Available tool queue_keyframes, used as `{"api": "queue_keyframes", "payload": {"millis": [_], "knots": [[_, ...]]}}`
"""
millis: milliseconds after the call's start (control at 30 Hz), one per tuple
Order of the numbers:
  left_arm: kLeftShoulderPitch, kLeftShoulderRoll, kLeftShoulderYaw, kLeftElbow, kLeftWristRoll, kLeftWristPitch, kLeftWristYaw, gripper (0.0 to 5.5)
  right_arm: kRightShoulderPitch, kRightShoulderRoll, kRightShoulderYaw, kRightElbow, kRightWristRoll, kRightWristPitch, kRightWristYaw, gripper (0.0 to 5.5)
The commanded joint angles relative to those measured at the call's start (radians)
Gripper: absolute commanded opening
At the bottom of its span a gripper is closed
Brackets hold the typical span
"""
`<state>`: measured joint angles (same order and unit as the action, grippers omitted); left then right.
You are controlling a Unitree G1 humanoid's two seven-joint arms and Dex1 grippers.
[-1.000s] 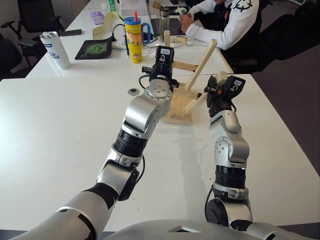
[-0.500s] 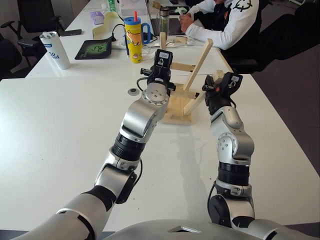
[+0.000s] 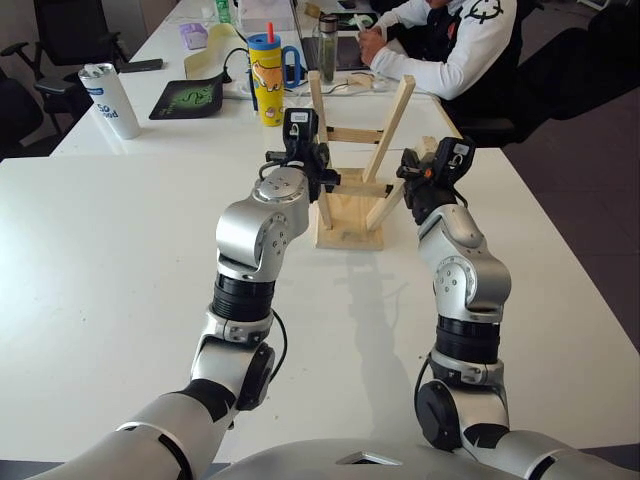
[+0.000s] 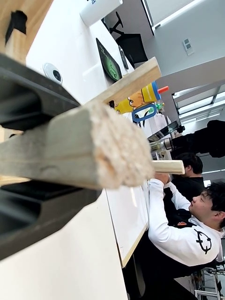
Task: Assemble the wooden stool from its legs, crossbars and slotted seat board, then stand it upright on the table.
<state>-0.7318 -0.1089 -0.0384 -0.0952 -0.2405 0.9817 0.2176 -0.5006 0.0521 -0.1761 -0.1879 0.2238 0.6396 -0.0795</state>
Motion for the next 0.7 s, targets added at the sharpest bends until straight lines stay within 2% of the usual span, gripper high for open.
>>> {"api": "queue_keyframes", "payload": {"millis": [33, 200, 700], "knots": [[0.157, -0.095, -0.055, 0.066, -0.100, 0.020, -0.144, 2.02, -0.126, 0.043, 0.089, -0.032, 0.092, -0.019, 0.119, 1.05], [0.143, -0.080, -0.052, 0.048, -0.063, -0.062, -0.150, 2.76, -0.118, 0.030, 0.104, -0.033, 0.071, -0.037, 0.127, 1.05], [0.160, -0.012, -0.075, -0.066, 0.019, -0.145, -0.175, 2.77, -0.101, 0.020, 0.097, -0.007, 0.051, -0.059, 0.126, 1.05]]}}
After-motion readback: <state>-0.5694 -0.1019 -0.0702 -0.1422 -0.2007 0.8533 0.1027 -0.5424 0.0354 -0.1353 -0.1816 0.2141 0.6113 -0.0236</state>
